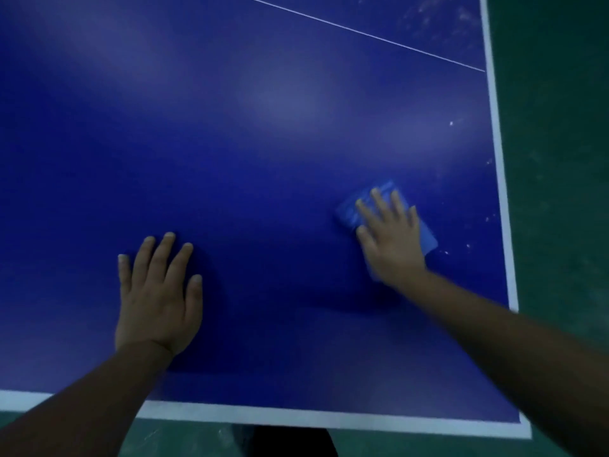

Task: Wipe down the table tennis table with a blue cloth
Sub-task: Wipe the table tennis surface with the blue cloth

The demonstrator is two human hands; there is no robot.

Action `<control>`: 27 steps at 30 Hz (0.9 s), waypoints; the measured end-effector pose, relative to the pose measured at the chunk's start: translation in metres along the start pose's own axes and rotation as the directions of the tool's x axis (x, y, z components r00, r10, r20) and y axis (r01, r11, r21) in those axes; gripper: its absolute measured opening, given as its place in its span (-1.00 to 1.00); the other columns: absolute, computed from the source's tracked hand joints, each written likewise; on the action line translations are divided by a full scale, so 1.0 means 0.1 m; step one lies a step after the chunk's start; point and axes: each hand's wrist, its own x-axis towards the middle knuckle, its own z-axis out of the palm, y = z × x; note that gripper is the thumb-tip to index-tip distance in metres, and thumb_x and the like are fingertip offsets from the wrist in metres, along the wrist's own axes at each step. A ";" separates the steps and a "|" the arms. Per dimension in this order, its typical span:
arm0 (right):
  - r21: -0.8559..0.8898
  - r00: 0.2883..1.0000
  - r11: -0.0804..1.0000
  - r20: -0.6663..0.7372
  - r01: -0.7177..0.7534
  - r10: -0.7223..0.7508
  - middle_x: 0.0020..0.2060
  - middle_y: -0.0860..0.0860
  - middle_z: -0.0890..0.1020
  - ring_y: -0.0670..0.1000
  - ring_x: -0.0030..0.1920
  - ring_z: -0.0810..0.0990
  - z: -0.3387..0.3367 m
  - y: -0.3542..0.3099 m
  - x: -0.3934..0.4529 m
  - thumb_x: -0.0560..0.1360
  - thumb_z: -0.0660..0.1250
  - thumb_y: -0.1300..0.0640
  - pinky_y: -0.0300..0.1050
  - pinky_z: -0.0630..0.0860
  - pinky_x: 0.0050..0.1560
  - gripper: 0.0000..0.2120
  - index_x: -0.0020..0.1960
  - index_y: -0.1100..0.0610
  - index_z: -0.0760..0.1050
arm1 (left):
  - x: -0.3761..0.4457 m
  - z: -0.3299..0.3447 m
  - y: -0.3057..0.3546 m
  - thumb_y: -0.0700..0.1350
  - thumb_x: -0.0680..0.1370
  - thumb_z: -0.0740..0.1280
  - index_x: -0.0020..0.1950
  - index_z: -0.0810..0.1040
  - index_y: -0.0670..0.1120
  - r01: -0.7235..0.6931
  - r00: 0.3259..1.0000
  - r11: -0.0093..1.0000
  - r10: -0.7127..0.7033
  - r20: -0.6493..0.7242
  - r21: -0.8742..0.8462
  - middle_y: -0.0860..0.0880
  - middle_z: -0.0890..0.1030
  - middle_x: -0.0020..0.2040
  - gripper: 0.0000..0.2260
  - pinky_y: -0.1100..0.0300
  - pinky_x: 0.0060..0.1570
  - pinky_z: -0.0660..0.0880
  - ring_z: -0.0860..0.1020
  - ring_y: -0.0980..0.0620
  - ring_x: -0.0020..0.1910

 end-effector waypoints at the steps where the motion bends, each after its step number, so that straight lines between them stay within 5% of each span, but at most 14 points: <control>1: 0.007 0.997 0.997 0.003 0.074 -0.074 0.56 0.00 0.24 0.19 0.57 0.11 0.06 -0.11 -0.36 0.60 0.01 -0.16 0.35 0.08 0.47 -0.48 0.53 -0.10 0.29 | -0.01 0.00 -0.01 0.13 0.61 -0.01 0.46 0.40 -0.18 -0.006 1.000 1.000 0.006 -0.007 -0.010 -0.18 0.28 0.53 -0.44 -0.10 0.54 -0.21 0.09 -0.18 0.56; 5: 0.002 0.863 0.869 0.114 0.495 -0.492 0.57 -0.01 0.22 0.20 0.57 0.12 0.12 -0.17 -1.42 0.64 0.05 -0.16 0.31 0.00 0.49 -0.55 0.51 -0.15 0.27 | -0.03 0.01 -0.05 0.20 0.60 -0.03 0.48 0.37 -0.16 -0.022 1.000 0.999 0.021 -0.014 -0.048 -0.17 0.27 0.54 -0.38 -0.14 0.53 -0.19 0.08 -0.18 0.57; 7: -0.053 0.822 0.825 0.139 0.563 -0.552 0.54 0.01 0.29 0.24 0.54 0.21 0.04 -0.03 -1.31 0.62 0.08 -0.14 0.37 0.09 0.45 -0.54 0.49 -0.12 0.34 | -0.06 -0.02 -0.05 0.21 0.58 -0.03 0.48 0.37 -0.16 -0.030 1.000 0.997 0.030 -0.009 -0.071 -0.17 0.27 0.54 -0.36 -0.18 0.52 -0.19 0.08 -0.18 0.57; 8: -0.063 0.877 0.879 0.129 0.473 -0.463 0.54 0.01 0.29 0.23 0.54 0.20 0.00 -0.02 -1.19 0.61 0.07 -0.13 0.40 0.12 0.45 -0.53 0.50 -0.11 0.34 | -0.10 -0.04 -0.05 0.21 0.58 -0.02 0.47 0.38 -0.17 -0.037 0.999 0.996 0.036 -0.014 -0.083 -0.18 0.29 0.53 -0.37 -0.20 0.52 -0.19 0.09 -0.19 0.56; 10: -0.019 0.994 0.998 0.085 0.066 -0.064 0.59 -0.04 0.16 0.16 0.59 0.04 -0.05 -0.07 -0.91 0.65 0.01 -0.12 0.37 0.05 0.49 -0.52 0.56 -0.14 0.22 | -0.26 -0.08 -0.01 0.17 0.58 0.01 0.45 0.41 -0.19 -0.052 0.998 0.994 0.049 -0.037 -0.095 -0.19 0.33 0.51 -0.40 -0.24 0.51 -0.17 0.13 -0.21 0.55; 12: 0.057 0.946 0.944 0.031 -0.325 0.323 0.61 -0.10 0.04 0.10 0.60 -0.08 -0.01 -0.36 -0.76 0.67 0.00 -0.14 0.30 -0.08 0.52 -0.52 0.58 -0.19 0.10 | -0.53 -0.08 0.07 0.11 0.59 0.03 0.42 0.42 -0.21 -0.047 0.997 0.994 0.041 -0.062 -0.104 -0.21 0.35 0.49 -0.45 -0.25 0.51 -0.15 0.16 -0.22 0.54; 13: 0.064 0.915 0.913 0.013 -0.404 0.404 0.61 -0.10 0.03 0.11 0.60 -0.07 0.04 -0.58 -0.79 0.66 0.01 -0.15 0.29 -0.10 0.53 -0.51 0.58 -0.20 0.09 | -0.68 -0.05 0.15 0.08 0.60 0.03 0.41 0.43 -0.21 -0.050 0.996 0.992 0.042 -0.073 -0.114 -0.21 0.35 0.48 -0.48 -0.25 0.51 -0.13 0.17 -0.22 0.53; 14: 0.059 0.926 0.925 -0.018 -0.377 0.378 0.61 -0.07 0.05 0.13 0.60 -0.05 0.11 -0.83 -0.90 0.65 0.02 -0.15 0.31 -0.09 0.52 -0.50 0.58 -0.19 0.11 | -0.84 -0.03 0.26 0.07 0.60 0.04 0.41 0.43 -0.21 -0.062 0.995 0.990 0.051 -0.081 -0.130 -0.22 0.36 0.48 -0.49 -0.25 0.52 -0.12 0.19 -0.23 0.53; 17: 0.069 0.999 0.997 0.013 0.040 -0.041 0.58 -0.02 0.18 0.18 0.59 0.04 0.26 -1.36 -1.59 0.62 0.03 -0.15 0.33 -0.05 0.51 -0.51 0.54 -0.15 0.22 | -1.19 0.10 0.57 0.04 0.61 0.05 0.39 0.46 -0.23 -0.128 0.989 0.978 0.115 -0.089 -0.162 -0.25 0.37 0.46 -0.51 -0.21 0.52 -0.11 0.22 -0.25 0.51; 18: 0.061 0.995 0.994 0.022 0.091 -0.093 0.57 -0.03 0.21 0.17 0.58 0.07 0.28 -1.29 -1.85 0.61 0.04 -0.15 0.32 -0.03 0.51 -0.51 0.53 -0.15 0.25 | -1.26 0.15 0.65 0.03 0.60 0.06 0.38 0.46 -0.24 -0.155 0.986 0.975 0.143 -0.080 -0.161 -0.26 0.37 0.46 -0.51 -0.20 0.52 -0.11 0.23 -0.26 0.50; 20: 0.036 0.999 0.999 0.009 -0.041 0.040 0.54 -0.01 0.29 0.19 0.55 0.18 0.26 -0.76 -2.19 0.58 0.08 -0.14 0.33 0.10 0.47 -0.51 0.49 -0.14 0.33 | -1.34 0.23 0.72 0.03 0.59 0.06 0.39 0.47 -0.23 -0.206 0.979 0.972 0.204 -0.030 -0.110 -0.25 0.37 0.47 -0.49 -0.20 0.53 -0.11 0.22 -0.26 0.51; 22: -0.021 0.948 0.948 0.000 -0.319 0.319 0.54 0.03 0.28 0.22 0.54 0.20 0.15 -0.05 -2.44 0.59 0.06 -0.11 0.36 0.17 0.43 -0.51 0.50 -0.09 0.34 | -1.36 0.29 0.71 0.06 0.58 0.06 0.41 0.46 -0.21 -0.264 0.964 0.964 0.264 0.036 -0.016 -0.22 0.37 0.48 -0.48 -0.23 0.52 -0.08 0.21 -0.24 0.52; 24: -0.026 0.816 0.818 0.058 -0.575 0.575 0.59 0.02 0.16 0.19 0.58 0.06 0.03 0.54 -2.60 0.65 0.04 -0.08 0.35 0.07 0.48 -0.52 0.56 -0.09 0.22 | -1.35 0.32 0.70 0.08 0.58 0.05 0.42 0.46 -0.18 -0.285 0.957 0.958 0.281 0.077 0.043 -0.21 0.38 0.48 -0.47 -0.27 0.51 -0.03 0.23 -0.24 0.51; 27: 0.066 0.640 0.637 0.064 -0.768 0.765 0.61 -0.04 0.03 0.12 0.60 -0.07 -0.01 0.72 -2.55 0.67 0.01 -0.11 0.31 -0.10 0.52 -0.51 0.59 -0.15 0.10 | -1.33 0.33 0.69 0.09 0.58 0.05 0.42 0.46 -0.17 -0.273 0.959 0.959 0.265 0.102 0.079 -0.20 0.38 0.47 -0.46 -0.29 0.50 -0.01 0.25 -0.24 0.49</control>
